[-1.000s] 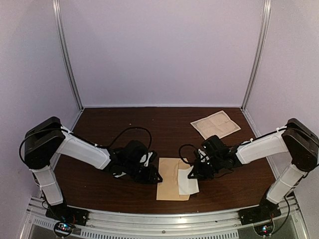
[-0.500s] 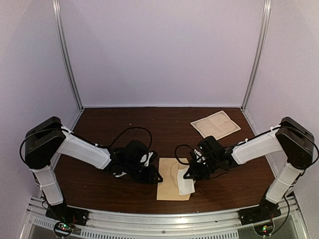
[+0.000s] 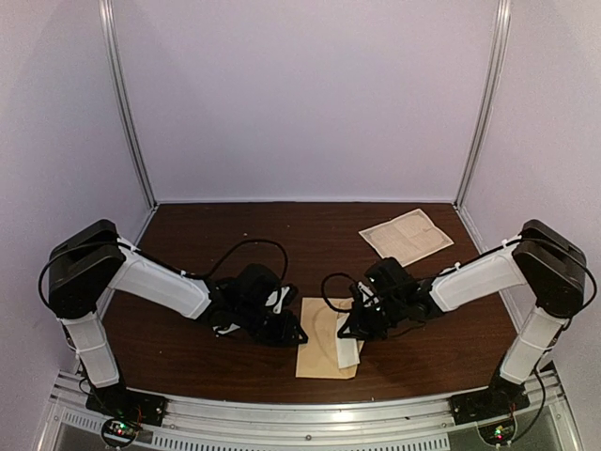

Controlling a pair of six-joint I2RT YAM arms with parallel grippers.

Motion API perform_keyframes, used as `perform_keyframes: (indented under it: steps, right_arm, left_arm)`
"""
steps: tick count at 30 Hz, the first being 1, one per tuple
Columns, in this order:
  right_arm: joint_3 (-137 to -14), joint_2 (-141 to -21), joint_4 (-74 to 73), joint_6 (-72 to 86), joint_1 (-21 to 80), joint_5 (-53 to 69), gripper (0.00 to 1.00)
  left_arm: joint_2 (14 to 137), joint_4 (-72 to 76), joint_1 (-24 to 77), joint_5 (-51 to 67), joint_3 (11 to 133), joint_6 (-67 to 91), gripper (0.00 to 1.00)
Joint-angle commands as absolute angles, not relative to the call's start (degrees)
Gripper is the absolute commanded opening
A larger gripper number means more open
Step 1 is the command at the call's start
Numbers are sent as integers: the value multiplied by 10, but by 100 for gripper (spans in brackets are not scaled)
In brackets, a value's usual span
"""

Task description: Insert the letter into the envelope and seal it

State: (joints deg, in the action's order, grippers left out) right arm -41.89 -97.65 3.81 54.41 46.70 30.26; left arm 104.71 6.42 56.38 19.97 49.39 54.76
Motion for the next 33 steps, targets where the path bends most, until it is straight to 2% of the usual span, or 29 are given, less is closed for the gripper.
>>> perform_keyframes:
  steps: [1,5,11,14,20,26,33]
  right_arm:
    - [-434,-973,36,546,472,303,6]
    - [-446,-950,-7,527,472,288,29]
    - [-474,-903,-128,478,472,243,48]
    - [-489,-883,-186,458,472,206,51]
    - [-484,-854,-221,448,472,181,48]
    - [-459,-852,-193,460,473,195,33]
    - [-448,-868,-175,468,475,204,23]
  left_arm:
    - [1052,76,568,203,503,544,28]
    - [1043,74,568,195,495,547,28]
    - [1014,64,568,188,485,549,29]
    - [1010,55,567,187,487,545,29]
    - [1009,54,568,187,492,546,29]
    - [1019,54,567,189,495,544,29]
    - [1026,54,568,190,495,545,29]
